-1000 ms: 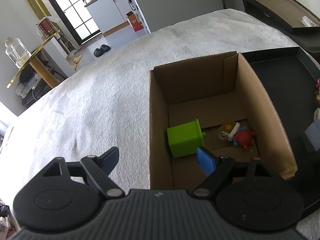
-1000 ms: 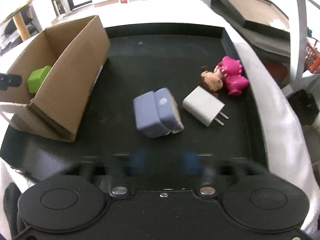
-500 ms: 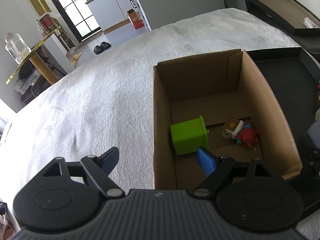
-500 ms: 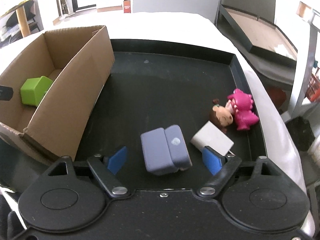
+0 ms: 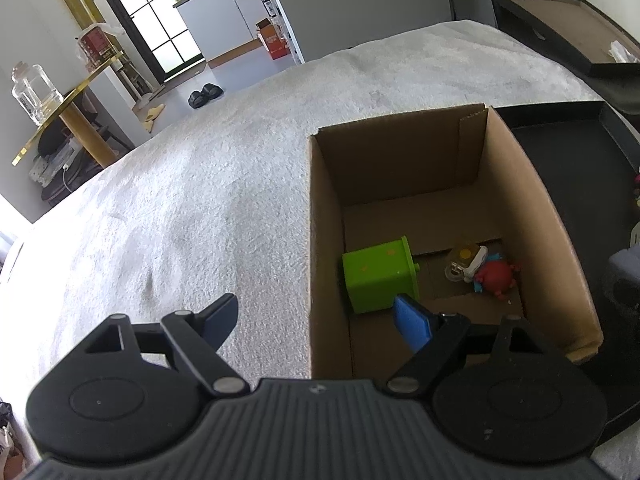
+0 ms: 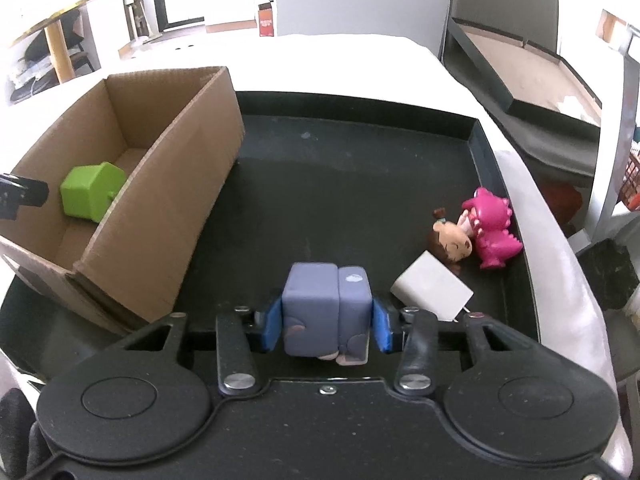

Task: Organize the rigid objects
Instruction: 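Lift the lavender block with the right gripper over the cardboard box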

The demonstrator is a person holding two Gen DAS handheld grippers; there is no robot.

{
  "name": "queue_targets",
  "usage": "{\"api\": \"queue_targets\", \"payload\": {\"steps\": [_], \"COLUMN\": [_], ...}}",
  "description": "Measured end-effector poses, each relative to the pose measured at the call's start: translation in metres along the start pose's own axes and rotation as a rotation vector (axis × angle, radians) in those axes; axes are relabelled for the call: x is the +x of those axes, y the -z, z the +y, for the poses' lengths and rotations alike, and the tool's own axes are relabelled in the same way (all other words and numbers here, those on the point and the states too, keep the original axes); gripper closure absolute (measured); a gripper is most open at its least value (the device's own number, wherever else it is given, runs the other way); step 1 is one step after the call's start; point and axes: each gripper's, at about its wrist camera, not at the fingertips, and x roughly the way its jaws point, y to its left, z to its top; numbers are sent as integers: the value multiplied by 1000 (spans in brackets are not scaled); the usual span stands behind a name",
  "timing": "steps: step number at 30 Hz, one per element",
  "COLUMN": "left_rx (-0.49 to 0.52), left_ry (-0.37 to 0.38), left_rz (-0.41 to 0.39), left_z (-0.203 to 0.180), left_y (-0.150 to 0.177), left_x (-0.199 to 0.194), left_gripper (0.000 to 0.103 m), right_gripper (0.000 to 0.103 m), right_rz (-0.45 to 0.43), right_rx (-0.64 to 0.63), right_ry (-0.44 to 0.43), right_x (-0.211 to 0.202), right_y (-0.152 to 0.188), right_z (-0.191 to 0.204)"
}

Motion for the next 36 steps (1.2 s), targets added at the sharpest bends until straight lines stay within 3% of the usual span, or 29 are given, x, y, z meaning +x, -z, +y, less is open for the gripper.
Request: {"api": "queue_targets", "payload": {"steps": [19,36], "left_rx": [-48,-72], "left_ry": [55,102], "left_rz": [-25,-52], "left_z": [20,28], "left_y": [5,7], "left_x": [-6,-4], "left_gripper": [20,20], "right_gripper": [59,59], "right_rz": [-122,-195], "right_rx": [-36,-115], "right_ry": [-1,4], "right_x": [-37,-55], "right_y": [-42,-71], "right_z": [19,60]}}
